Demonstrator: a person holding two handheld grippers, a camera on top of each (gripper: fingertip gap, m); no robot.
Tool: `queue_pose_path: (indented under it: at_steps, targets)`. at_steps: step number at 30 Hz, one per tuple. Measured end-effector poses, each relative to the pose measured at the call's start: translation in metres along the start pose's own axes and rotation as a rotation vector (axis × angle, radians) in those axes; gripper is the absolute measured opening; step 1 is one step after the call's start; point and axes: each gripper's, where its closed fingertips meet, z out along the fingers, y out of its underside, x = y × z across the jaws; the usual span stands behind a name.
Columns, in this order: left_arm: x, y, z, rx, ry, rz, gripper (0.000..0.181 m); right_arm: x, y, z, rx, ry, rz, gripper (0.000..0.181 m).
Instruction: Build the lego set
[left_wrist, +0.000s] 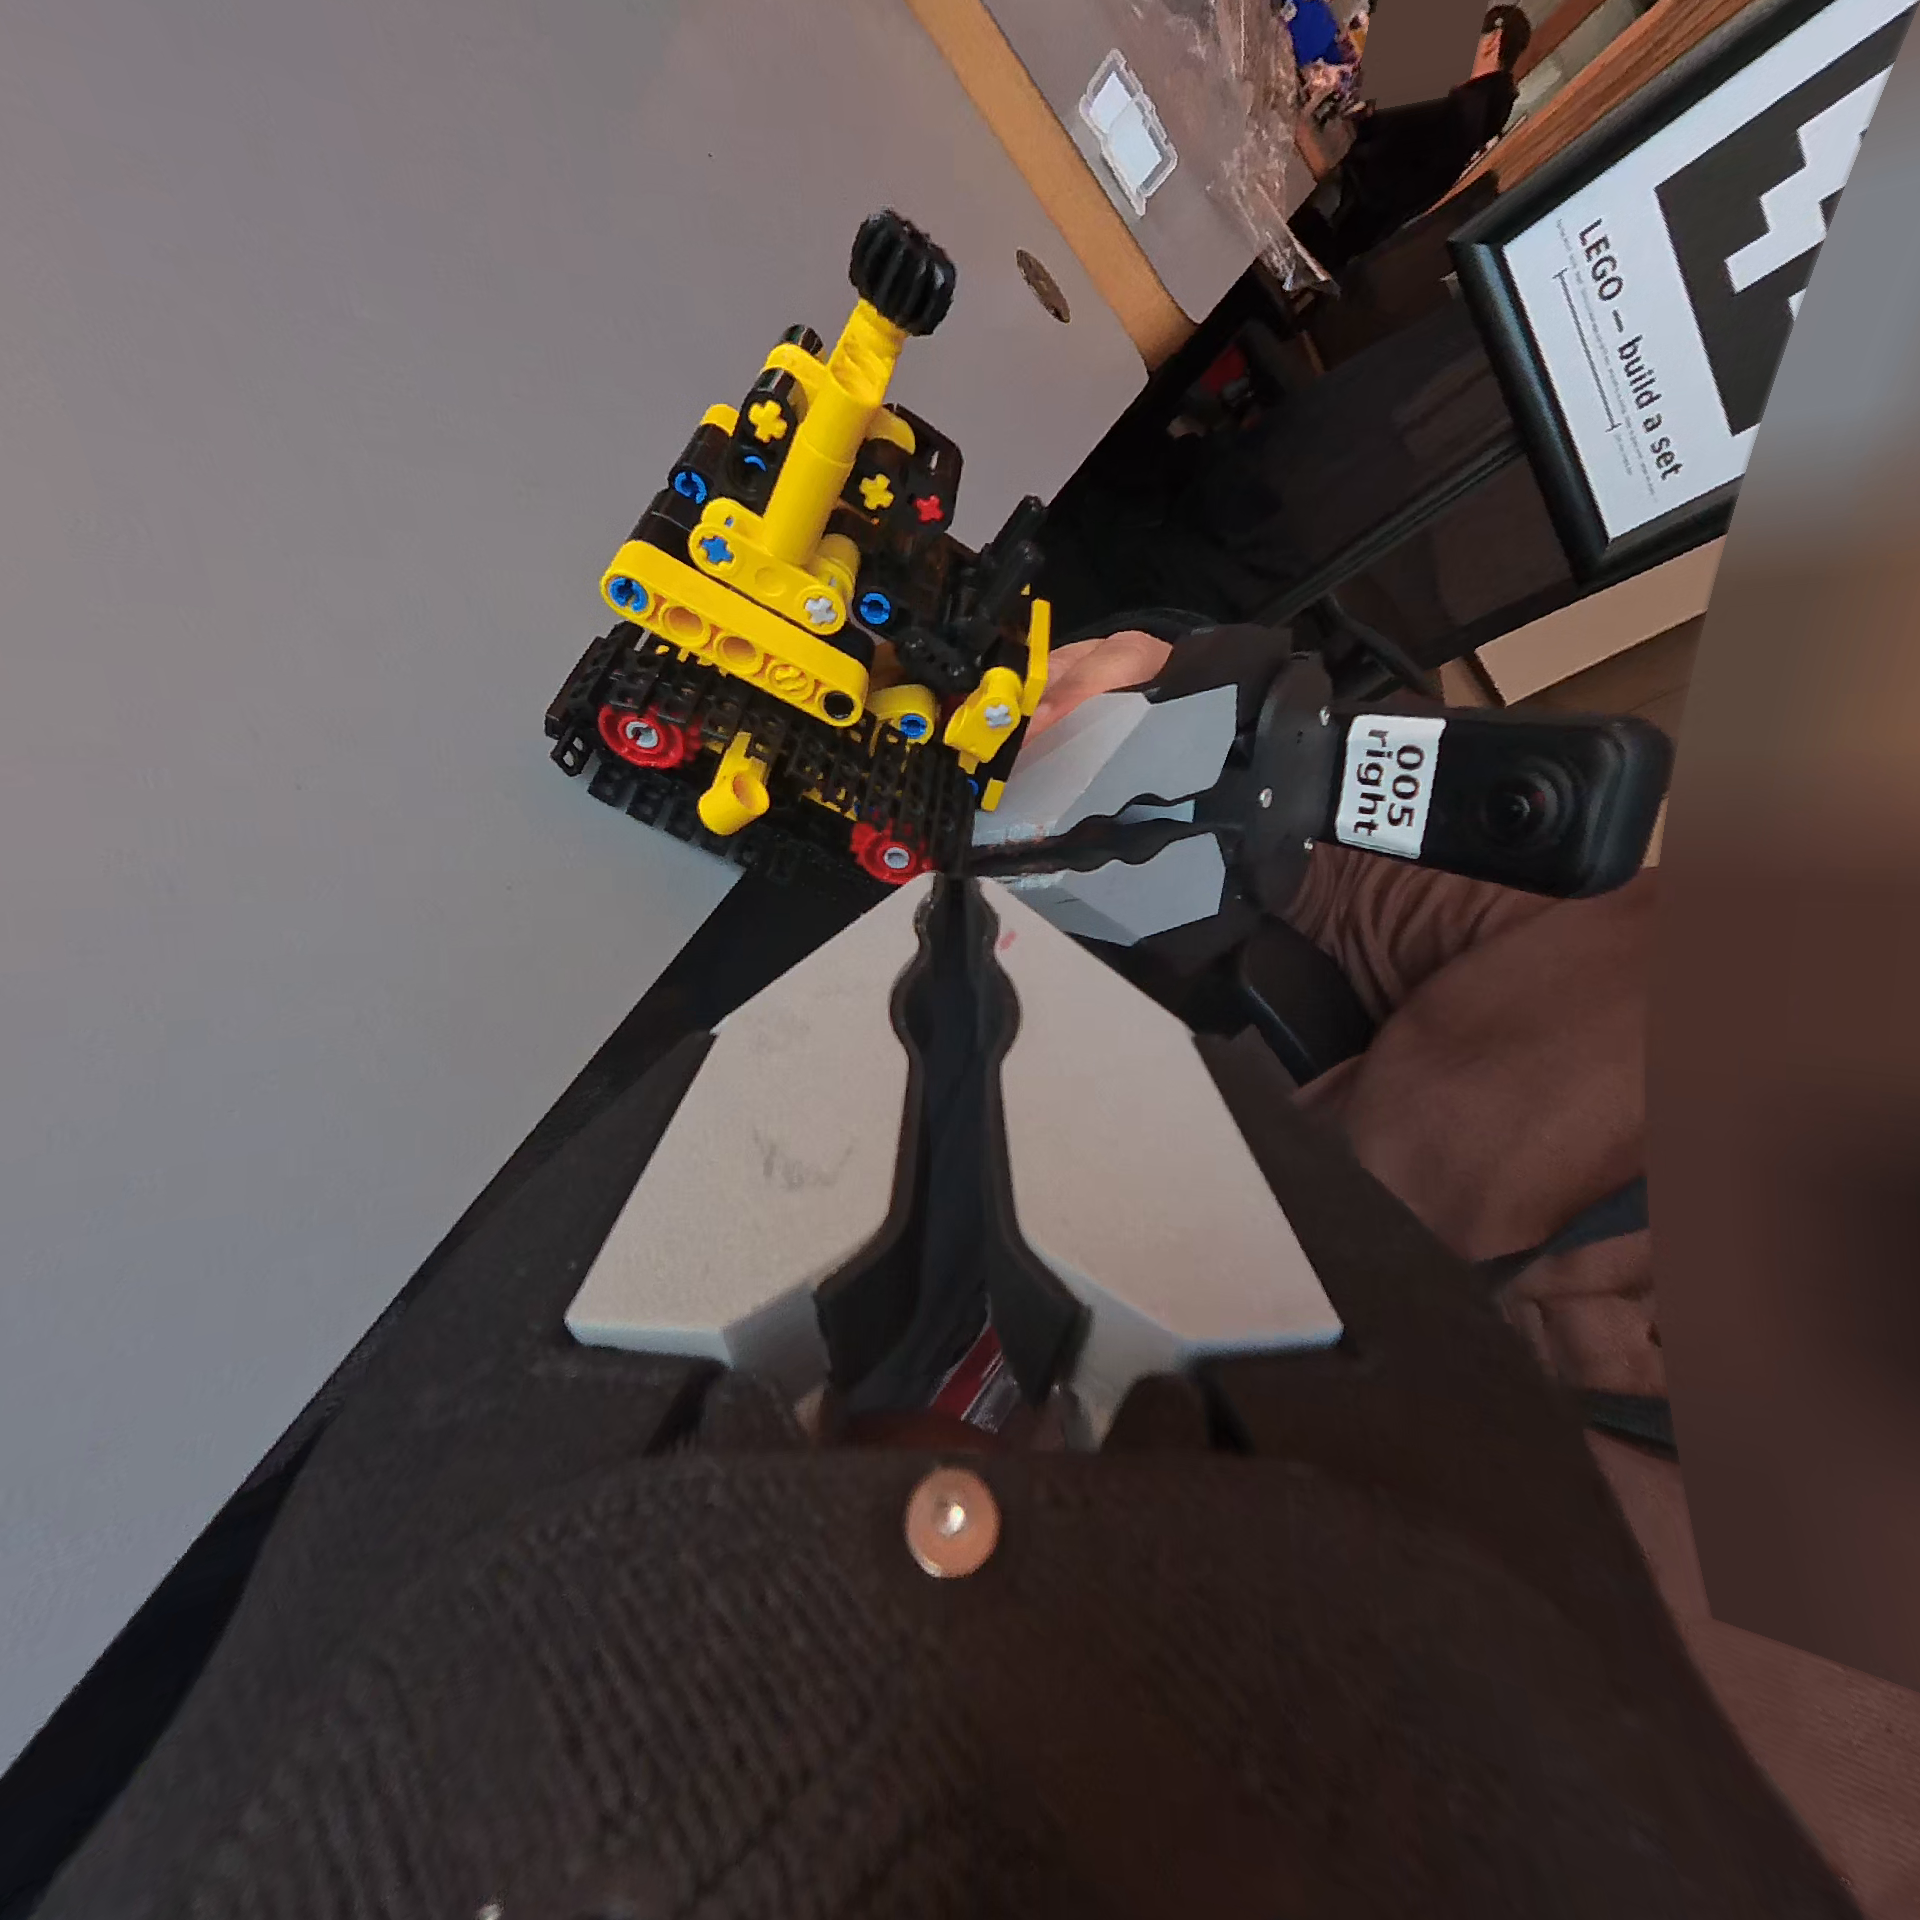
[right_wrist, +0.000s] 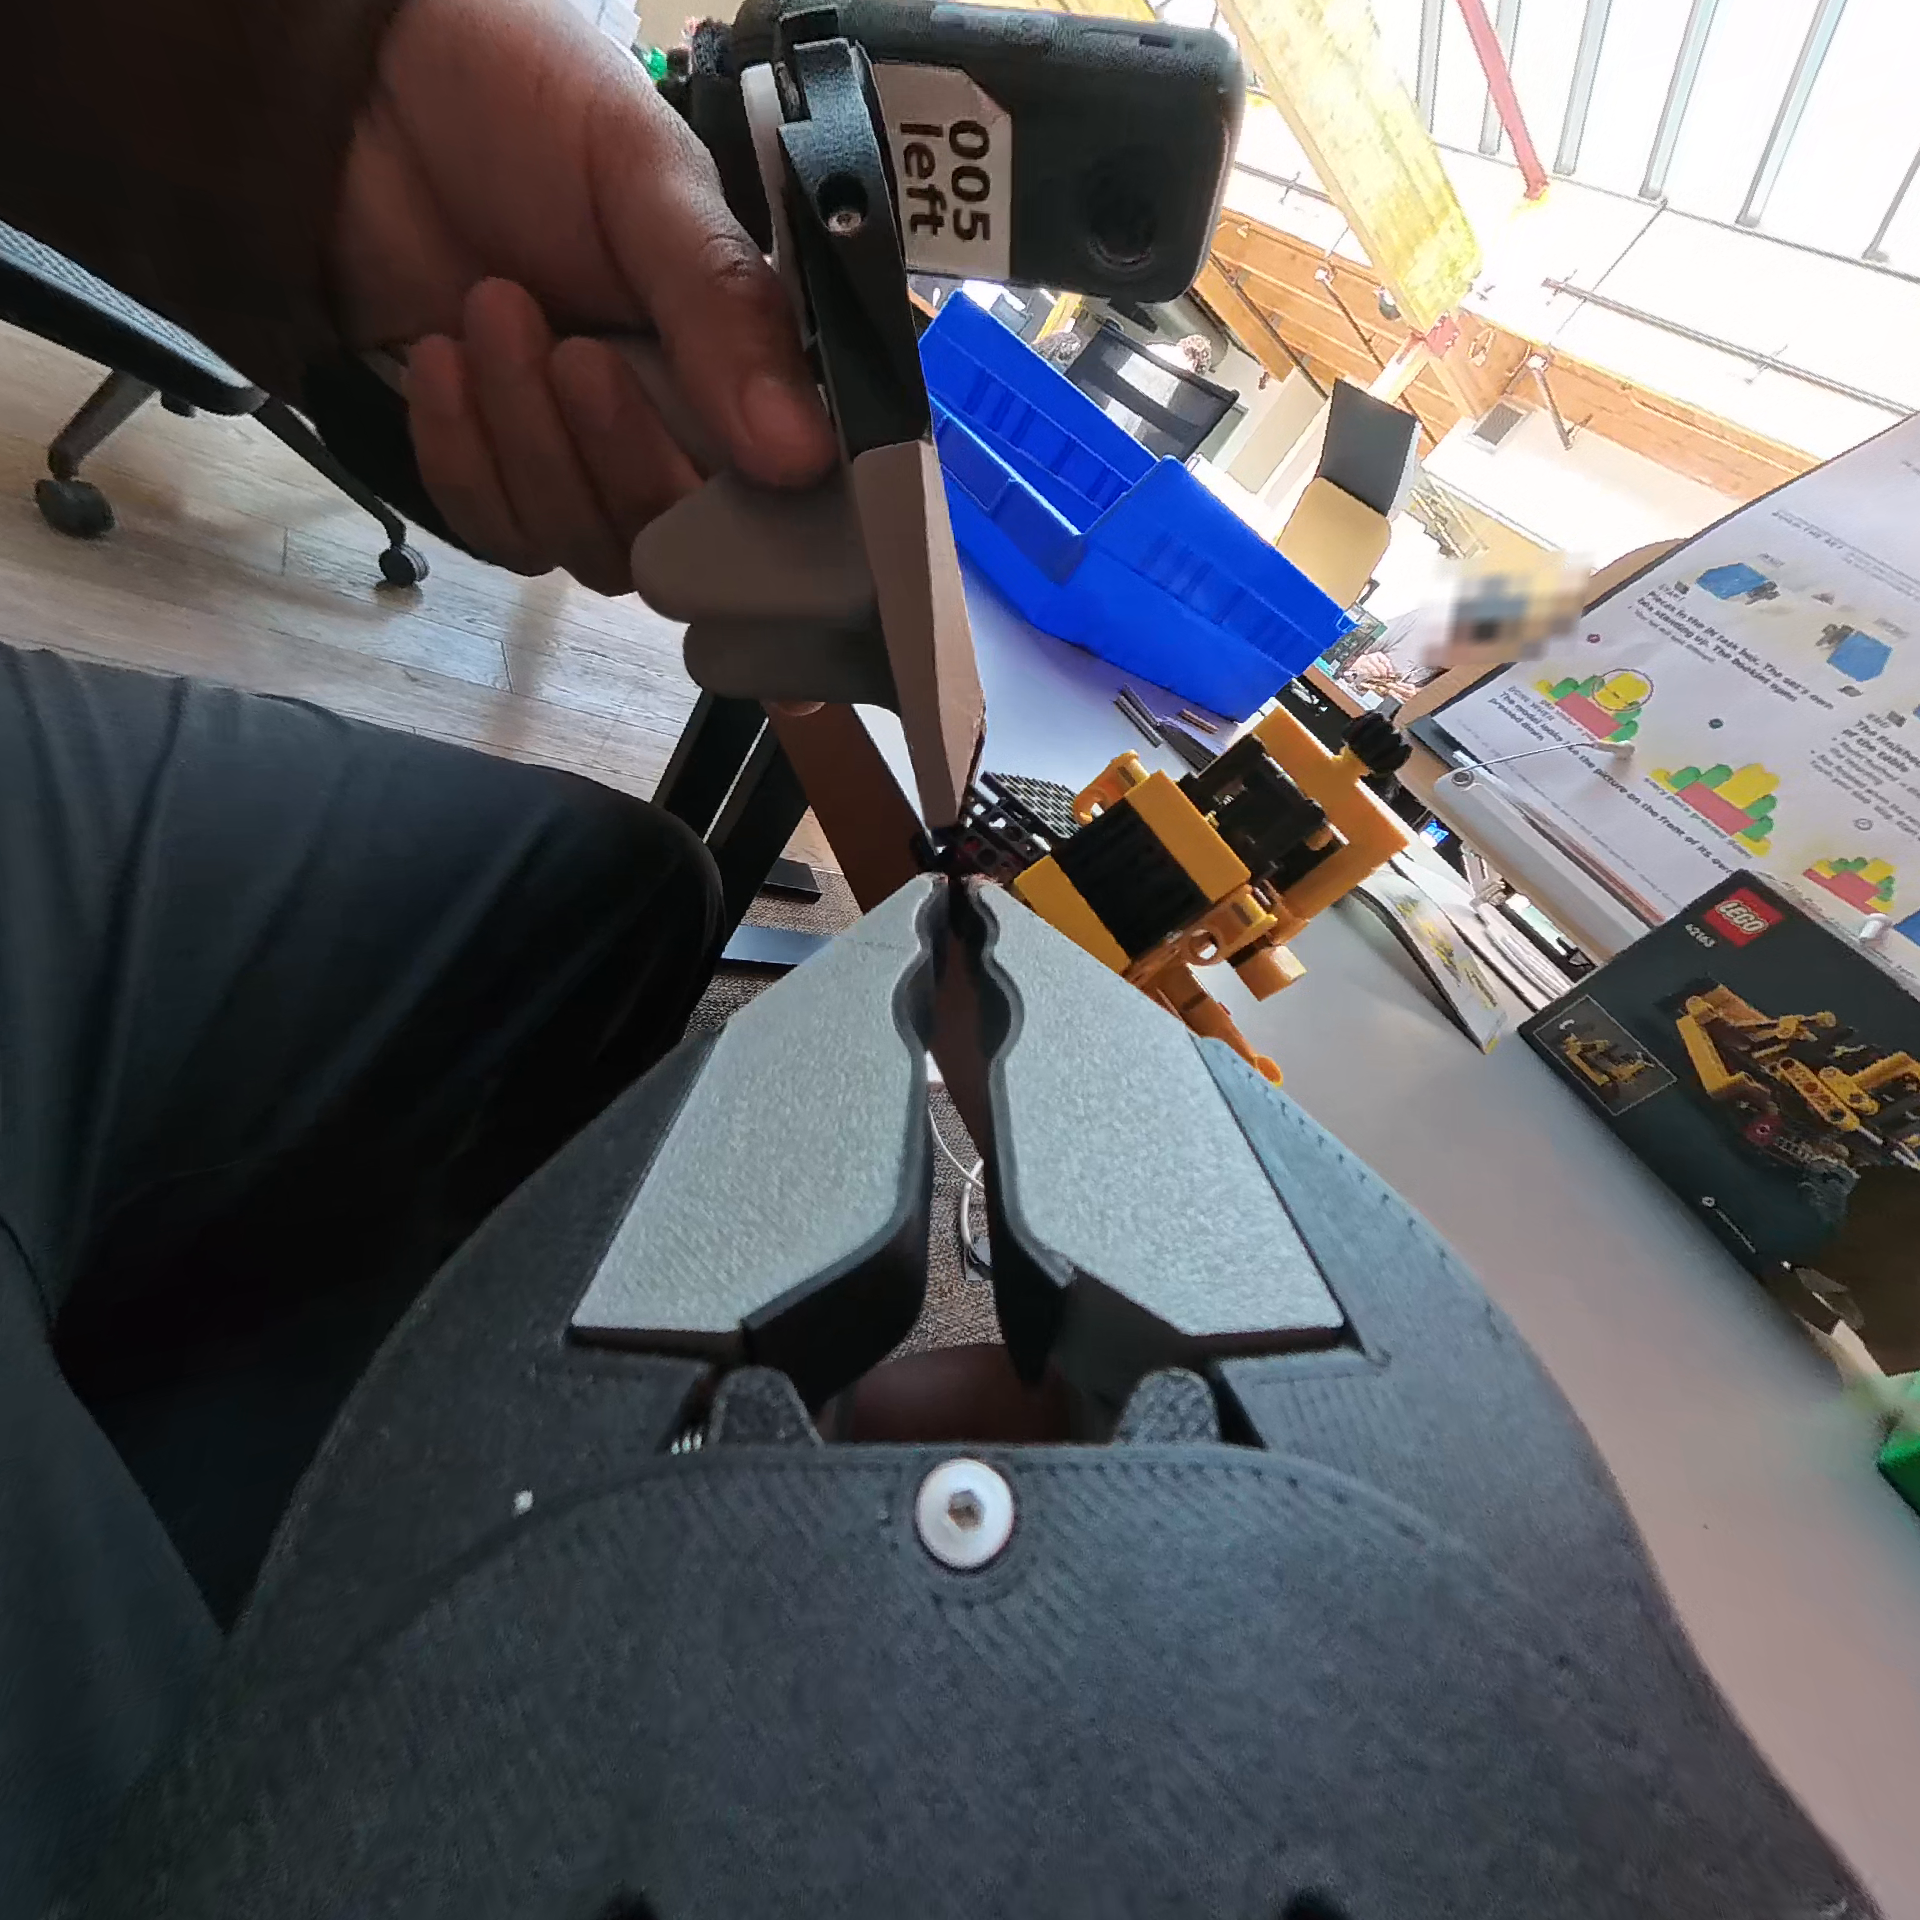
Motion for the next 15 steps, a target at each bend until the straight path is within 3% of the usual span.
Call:
queue_pose_path:
  at_steps: [9, 15]
  targets:
    - [0.001, 0.000, 0.001, -0.020, 0.009, 0.016, 0.000, 0.009, 0.001, -0.004, 0.024, 0.034, 0.045, 0.000]
    - [-0.003, -0.001, 0.002, 0.000, 0.001, 0.014, 0.000, -0.004, -0.007, -0.011, 0.077, 0.050, -0.080, 0.000]
